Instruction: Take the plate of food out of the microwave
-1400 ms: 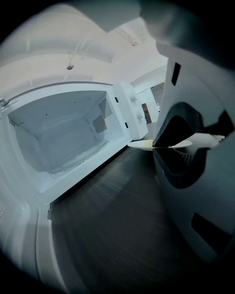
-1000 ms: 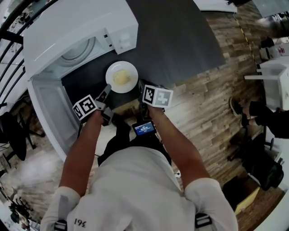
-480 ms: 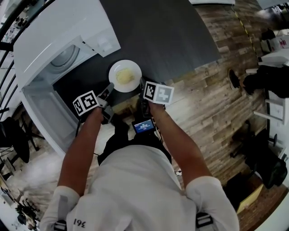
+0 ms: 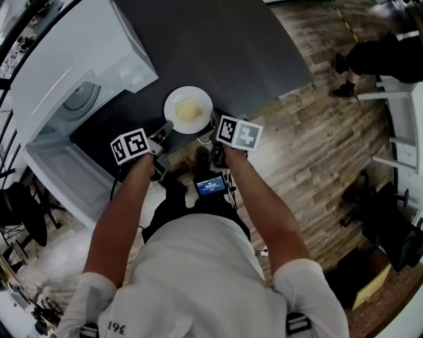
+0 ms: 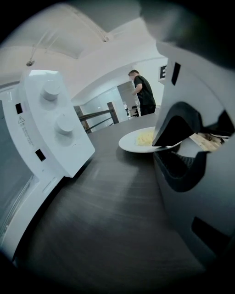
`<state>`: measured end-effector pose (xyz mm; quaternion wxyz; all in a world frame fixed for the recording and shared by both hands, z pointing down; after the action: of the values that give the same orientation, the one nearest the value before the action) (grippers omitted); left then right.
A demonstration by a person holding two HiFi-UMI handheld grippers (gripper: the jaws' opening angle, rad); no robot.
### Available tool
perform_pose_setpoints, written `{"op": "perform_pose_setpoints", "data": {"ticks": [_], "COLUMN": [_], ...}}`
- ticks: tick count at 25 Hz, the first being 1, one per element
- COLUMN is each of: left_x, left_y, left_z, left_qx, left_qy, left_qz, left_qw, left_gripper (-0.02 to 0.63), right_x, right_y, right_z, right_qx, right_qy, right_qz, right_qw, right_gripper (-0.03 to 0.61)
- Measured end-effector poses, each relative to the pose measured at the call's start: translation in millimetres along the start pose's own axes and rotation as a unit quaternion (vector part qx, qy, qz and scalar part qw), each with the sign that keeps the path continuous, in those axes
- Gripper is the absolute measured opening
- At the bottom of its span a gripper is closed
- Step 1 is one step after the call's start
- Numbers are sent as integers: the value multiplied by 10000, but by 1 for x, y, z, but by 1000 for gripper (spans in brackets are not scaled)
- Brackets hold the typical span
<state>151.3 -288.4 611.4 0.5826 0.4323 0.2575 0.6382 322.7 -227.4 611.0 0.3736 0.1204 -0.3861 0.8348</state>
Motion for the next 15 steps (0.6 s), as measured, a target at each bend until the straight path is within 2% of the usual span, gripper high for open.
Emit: {"op": "perform_pose_setpoints", "data": {"ticks": [7,15], "left_x": [5,3], "left_y": [-20,-33], "left_z": [27,57], "left_qx": [63,-80], "left_qy": [261,520], "left_qz": [111,352], "left_qw": [9996,9980], "left_gripper": [18,25], "right_x": [-23,-45], "right_y": [-23,-45], "right_z": [-8,-5], "right_qx": [102,91], "right_qy": [-79,-235], "right_qz": [72,172], "right_qw": [9999,9995], "right_gripper": [14,14]}}
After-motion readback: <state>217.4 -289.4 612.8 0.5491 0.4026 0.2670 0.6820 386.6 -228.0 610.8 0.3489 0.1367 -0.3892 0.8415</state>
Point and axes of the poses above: the fingertips, and each gripper's own axes: z forward along the fingers, y to its left, x out of its underside, the point moved 3 cm from there along -z, backward along the fingers, and after that the axes turned 3 degrees about -y, right-handed, at the moved point
